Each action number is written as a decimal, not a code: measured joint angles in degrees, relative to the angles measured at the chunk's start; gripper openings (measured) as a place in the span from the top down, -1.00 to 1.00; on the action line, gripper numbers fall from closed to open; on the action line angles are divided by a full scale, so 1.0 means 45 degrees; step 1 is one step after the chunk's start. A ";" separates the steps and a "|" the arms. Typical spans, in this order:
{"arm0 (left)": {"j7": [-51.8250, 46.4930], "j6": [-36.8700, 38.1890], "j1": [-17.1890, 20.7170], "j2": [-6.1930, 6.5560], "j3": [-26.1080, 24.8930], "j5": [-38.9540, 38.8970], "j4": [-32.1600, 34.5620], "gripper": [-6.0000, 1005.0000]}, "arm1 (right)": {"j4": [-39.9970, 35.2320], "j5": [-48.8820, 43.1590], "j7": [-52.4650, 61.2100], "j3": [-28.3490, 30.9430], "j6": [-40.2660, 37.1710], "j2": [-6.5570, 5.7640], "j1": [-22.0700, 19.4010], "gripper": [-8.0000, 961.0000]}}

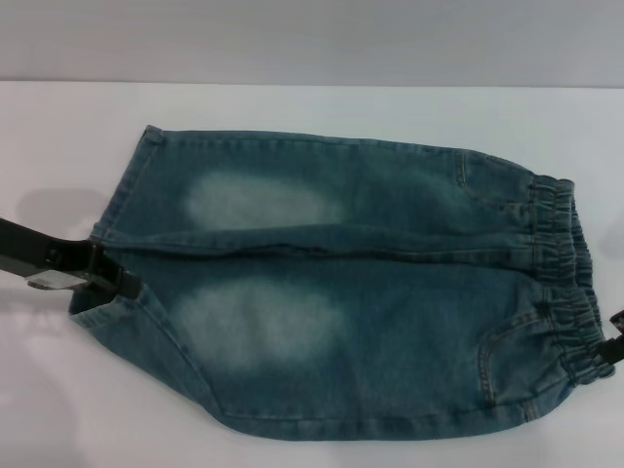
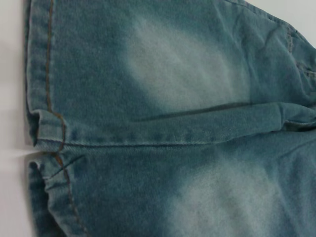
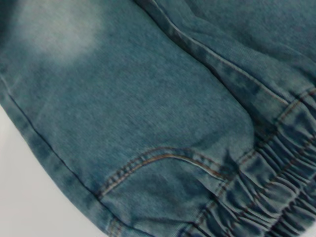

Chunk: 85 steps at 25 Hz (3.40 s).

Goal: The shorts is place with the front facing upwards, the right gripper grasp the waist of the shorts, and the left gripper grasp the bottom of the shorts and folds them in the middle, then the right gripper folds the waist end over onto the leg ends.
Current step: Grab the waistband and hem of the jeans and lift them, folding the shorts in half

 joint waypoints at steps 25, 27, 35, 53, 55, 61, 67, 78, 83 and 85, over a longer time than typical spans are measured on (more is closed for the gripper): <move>-0.0118 -0.0387 -0.0134 -0.0100 -0.0001 0.0002 -0.0145 0.82 | 0.0082 -0.0100 0.0017 -0.0861 -0.0268 0.0344 0.0196 -0.22; -0.0109 -0.0394 -0.0139 -0.0100 0.0000 0.0002 -0.0148 0.82 | 0.0083 0.0141 -0.0024 -0.0819 -0.0350 0.0356 0.0196 -0.22; -0.0030 -0.0482 -0.0114 -0.0119 -0.0001 0.0002 -0.0175 0.81 | 0.0226 0.0449 -0.0097 -0.0810 -0.0371 0.0412 0.0180 -0.17; -0.0079 -0.0550 -0.0087 0.0050 -0.0008 -0.0354 -0.0174 0.79 | 0.0255 0.0452 -0.0418 -0.0859 -0.0302 0.0459 -0.0090 0.76; -0.0096 -0.0565 -0.0088 0.0094 -0.0017 -0.0441 -0.0174 0.79 | 0.0252 0.0497 -0.0422 -0.0826 -0.0300 0.0455 -0.0122 0.84; -0.0104 -0.0778 -0.0100 0.0233 -0.0259 -0.1010 -0.0174 0.78 | 0.0248 0.2023 -0.0609 -0.0230 -0.0433 0.0078 -0.0625 0.98; -0.0157 -0.1313 -0.0131 0.0364 -0.1355 -0.1132 -0.0160 0.78 | 0.0361 0.4315 -0.1195 0.1636 -0.0265 -0.0333 -0.1564 0.98; -0.0104 -0.4263 0.0028 0.0277 -0.1878 -0.2503 -0.0322 0.76 | 0.2740 0.8805 -0.2992 0.3485 0.2753 0.0000 -0.2647 0.98; 0.0324 -0.5324 -0.0088 0.0132 -0.1833 -0.3158 -0.0509 0.76 | 0.2864 0.9186 -0.3345 0.3494 0.4297 0.0696 -0.2645 0.98; 0.0529 -0.5728 -0.0100 0.0007 -0.1831 -0.3334 -0.0519 0.76 | 0.2863 0.9200 -0.3446 0.3500 0.4856 0.0920 -0.2610 0.98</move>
